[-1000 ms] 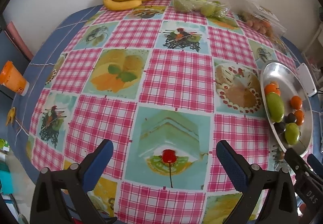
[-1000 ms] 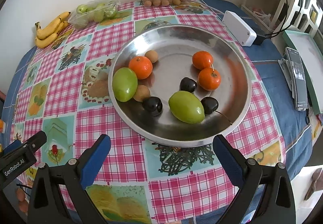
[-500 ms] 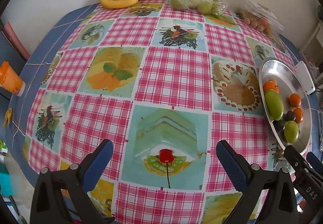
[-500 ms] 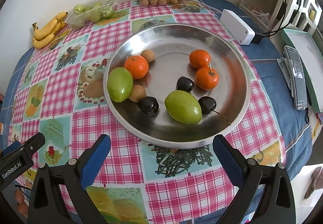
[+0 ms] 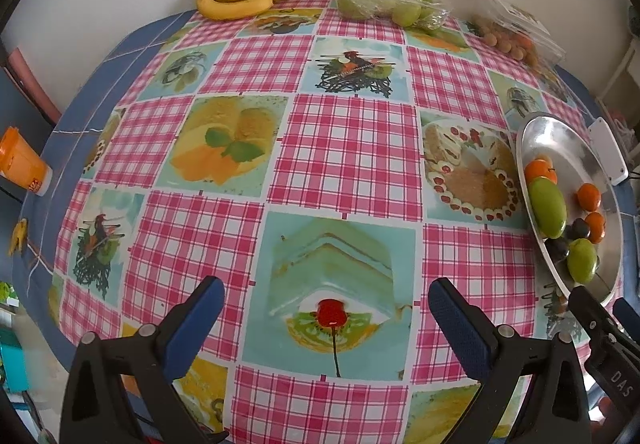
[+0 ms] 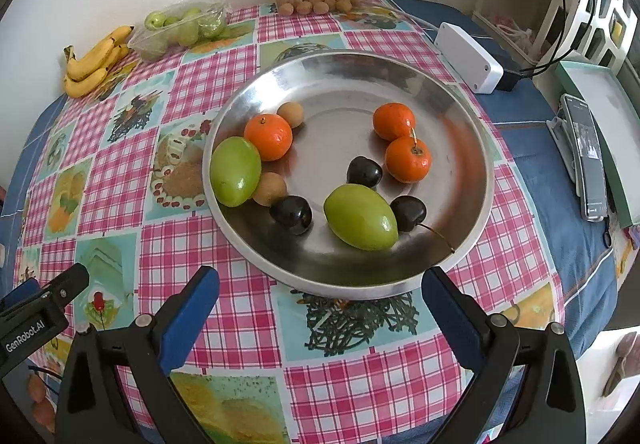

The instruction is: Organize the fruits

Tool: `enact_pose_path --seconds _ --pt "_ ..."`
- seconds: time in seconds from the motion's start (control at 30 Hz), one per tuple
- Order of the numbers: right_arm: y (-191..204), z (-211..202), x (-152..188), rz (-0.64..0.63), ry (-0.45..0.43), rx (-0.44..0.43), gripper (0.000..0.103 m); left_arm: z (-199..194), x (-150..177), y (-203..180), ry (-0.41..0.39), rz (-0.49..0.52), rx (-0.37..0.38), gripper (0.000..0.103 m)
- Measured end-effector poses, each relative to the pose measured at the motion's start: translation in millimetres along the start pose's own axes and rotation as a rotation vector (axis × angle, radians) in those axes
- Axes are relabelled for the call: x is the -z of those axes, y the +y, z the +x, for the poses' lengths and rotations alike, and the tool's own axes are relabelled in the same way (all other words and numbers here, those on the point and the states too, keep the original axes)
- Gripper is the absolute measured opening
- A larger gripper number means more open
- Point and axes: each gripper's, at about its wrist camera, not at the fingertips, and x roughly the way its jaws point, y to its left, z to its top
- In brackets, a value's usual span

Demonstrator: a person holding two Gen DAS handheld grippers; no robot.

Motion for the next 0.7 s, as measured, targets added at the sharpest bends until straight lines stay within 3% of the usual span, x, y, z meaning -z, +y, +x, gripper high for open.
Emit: enact_pose_path --seconds 0.7 --pt "5 -14 -1 -0.024 -0.03 0.006 0.101 -14 2 -4 -0.028 0.031 -0.011 0.103"
